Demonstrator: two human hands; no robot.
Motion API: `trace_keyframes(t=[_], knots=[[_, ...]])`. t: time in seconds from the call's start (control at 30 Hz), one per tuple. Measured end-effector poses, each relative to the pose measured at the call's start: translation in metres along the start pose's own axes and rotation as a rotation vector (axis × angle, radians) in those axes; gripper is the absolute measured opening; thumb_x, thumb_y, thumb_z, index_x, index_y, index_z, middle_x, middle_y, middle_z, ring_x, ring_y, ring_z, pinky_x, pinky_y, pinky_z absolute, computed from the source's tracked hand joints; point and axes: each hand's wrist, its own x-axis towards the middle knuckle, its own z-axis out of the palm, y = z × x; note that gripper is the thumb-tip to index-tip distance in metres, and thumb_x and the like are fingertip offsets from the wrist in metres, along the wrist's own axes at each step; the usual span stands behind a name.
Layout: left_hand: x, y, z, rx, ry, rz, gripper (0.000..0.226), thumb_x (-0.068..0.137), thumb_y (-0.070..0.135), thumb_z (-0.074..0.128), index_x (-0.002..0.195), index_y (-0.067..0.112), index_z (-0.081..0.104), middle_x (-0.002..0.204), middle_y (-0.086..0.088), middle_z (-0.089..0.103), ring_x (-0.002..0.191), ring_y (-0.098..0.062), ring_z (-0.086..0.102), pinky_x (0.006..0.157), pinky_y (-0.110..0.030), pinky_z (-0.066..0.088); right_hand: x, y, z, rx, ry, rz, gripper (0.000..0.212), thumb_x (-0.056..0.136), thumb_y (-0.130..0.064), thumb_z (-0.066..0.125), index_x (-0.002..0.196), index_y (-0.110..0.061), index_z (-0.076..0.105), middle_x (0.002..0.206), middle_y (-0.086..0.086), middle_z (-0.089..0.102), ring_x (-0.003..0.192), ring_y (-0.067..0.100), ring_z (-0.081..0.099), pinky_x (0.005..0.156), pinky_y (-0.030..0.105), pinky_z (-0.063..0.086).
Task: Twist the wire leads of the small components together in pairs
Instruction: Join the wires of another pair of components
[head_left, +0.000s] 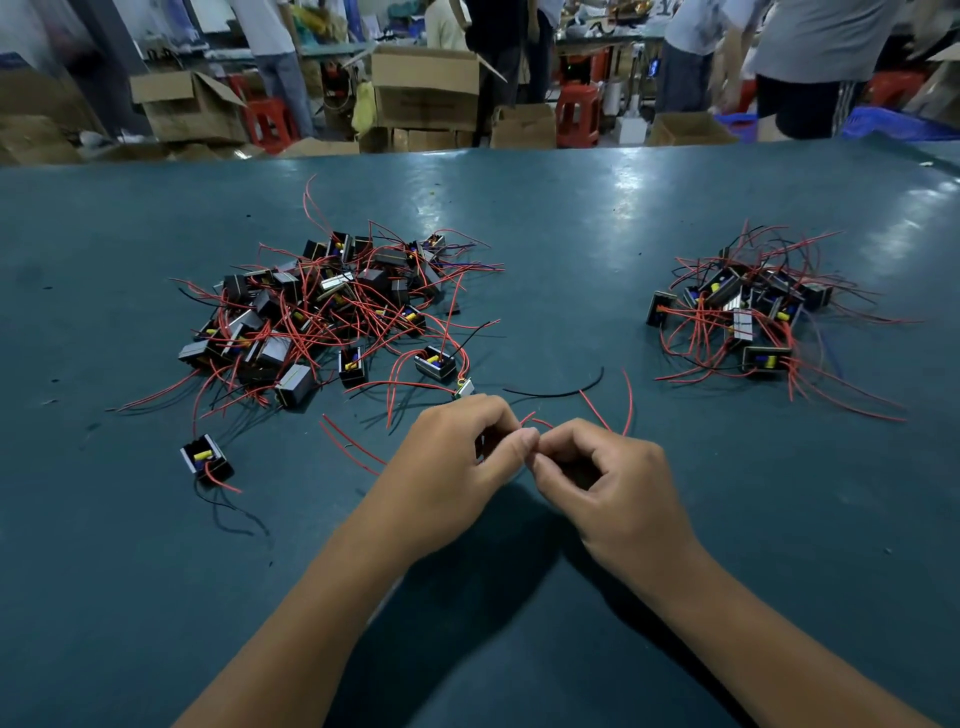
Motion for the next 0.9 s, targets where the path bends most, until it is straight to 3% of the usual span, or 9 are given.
trace_keyframes(t=[0.1, 0.23, 0.33, 0.4, 0.53, 0.6, 0.7, 0.77, 0.9], knots=[[-0.002, 0.000, 0.004, -0.120, -0.012, -0.137, 0.026, 0.096, 0.030, 0.064, 0.072, 0.022, 0.060, 0.054, 0.013, 0.048, 0.051, -0.005, 0.041, 0.051, -0.022, 0.033, 0.000, 0.000, -0.001, -0.018, -0.023, -0.048, 0.004, 0.083, -0.013, 0.067, 0.080, -0.012, 0.070, 0.069, -0.007, 0.066, 0.062, 0.007, 0.058, 0.060, 0.016, 0.045], [-0.004, 0.003, 0.002, -0.063, 0.002, -0.118, 0.027, 0.096, 0.029, 0.064, 0.070, 0.024, 0.058, 0.054, 0.015, 0.048, 0.051, -0.003, 0.041, 0.051, -0.020, 0.033, 0.001, 0.001, -0.003, -0.080, -0.025, -0.124, 0.004, 0.085, -0.011, 0.066, 0.084, -0.010, 0.070, 0.074, -0.006, 0.067, 0.068, 0.007, 0.060, 0.064, 0.016, 0.046], [-0.004, 0.004, 0.002, -0.079, -0.022, -0.164, 0.027, 0.096, 0.028, 0.062, 0.070, 0.021, 0.058, 0.054, 0.013, 0.048, 0.051, -0.007, 0.041, 0.052, -0.024, 0.034, 0.000, 0.002, -0.003, -0.150, -0.020, -0.182, 0.005, 0.086, -0.012, 0.066, 0.084, -0.009, 0.070, 0.075, -0.003, 0.066, 0.069, 0.012, 0.060, 0.065, 0.026, 0.047], [-0.003, 0.003, 0.003, -0.238, -0.045, -0.311, 0.031, 0.096, 0.025, 0.062, 0.067, 0.015, 0.057, 0.055, 0.009, 0.044, 0.048, -0.011, 0.036, 0.049, -0.028, 0.031, 0.001, 0.002, -0.003, -0.211, -0.024, -0.251, 0.005, 0.086, -0.011, 0.066, 0.085, -0.008, 0.070, 0.076, -0.003, 0.065, 0.069, 0.014, 0.058, 0.065, 0.028, 0.047], [-0.004, 0.003, 0.000, -0.796, -0.166, -0.635, 0.034, 0.095, 0.023, 0.062, 0.061, 0.019, 0.065, 0.059, 0.004, 0.046, 0.041, -0.006, 0.025, 0.036, -0.016, 0.019, 0.002, 0.003, -0.004, -0.259, -0.037, -0.312, 0.006, 0.088, -0.010, 0.066, 0.085, -0.008, 0.069, 0.078, -0.002, 0.065, 0.070, 0.013, 0.056, 0.068, 0.023, 0.046], [-0.003, 0.001, -0.004, -0.804, -0.132, -0.556, 0.027, 0.094, 0.019, 0.064, 0.069, 0.016, 0.070, 0.063, 0.000, 0.051, 0.043, -0.007, 0.030, 0.036, -0.016, 0.024, 0.003, 0.003, -0.006, -0.216, -0.039, -0.287, 0.005, 0.088, -0.010, 0.066, 0.085, -0.007, 0.069, 0.079, -0.003, 0.066, 0.072, 0.011, 0.057, 0.071, 0.018, 0.045], [-0.001, -0.008, -0.015, -0.344, -0.045, -0.143, 0.012, 0.090, 0.010, 0.071, 0.084, 0.020, 0.072, 0.076, 0.006, 0.062, 0.058, -0.012, 0.049, 0.054, -0.021, 0.041, 0.003, 0.003, -0.007, -0.182, -0.048, -0.255, 0.005, 0.088, -0.010, 0.065, 0.086, -0.007, 0.069, 0.080, -0.003, 0.067, 0.074, 0.008, 0.058, 0.073, 0.012, 0.043], [-0.001, -0.011, -0.018, -0.119, -0.063, 0.091, 0.015, 0.087, 0.007, 0.075, 0.091, 0.021, 0.074, 0.087, 0.009, 0.064, 0.070, -0.012, 0.055, 0.064, -0.019, 0.042, 0.003, 0.003, -0.007, -0.156, -0.052, -0.236, 0.005, 0.088, -0.011, 0.066, 0.086, -0.007, 0.069, 0.080, -0.003, 0.067, 0.074, 0.006, 0.058, 0.073, 0.011, 0.043], [0.000, -0.013, -0.019, -0.009, -0.024, 0.270, 0.008, 0.084, 0.015, 0.078, 0.092, 0.016, 0.077, 0.090, 0.004, 0.064, 0.077, -0.006, 0.054, 0.068, -0.012, 0.038, 0.003, 0.004, -0.009, -0.124, -0.079, -0.219, 0.006, 0.089, -0.013, 0.065, 0.088, -0.009, 0.069, 0.081, -0.003, 0.068, 0.075, 0.007, 0.060, 0.072, 0.015, 0.045]])
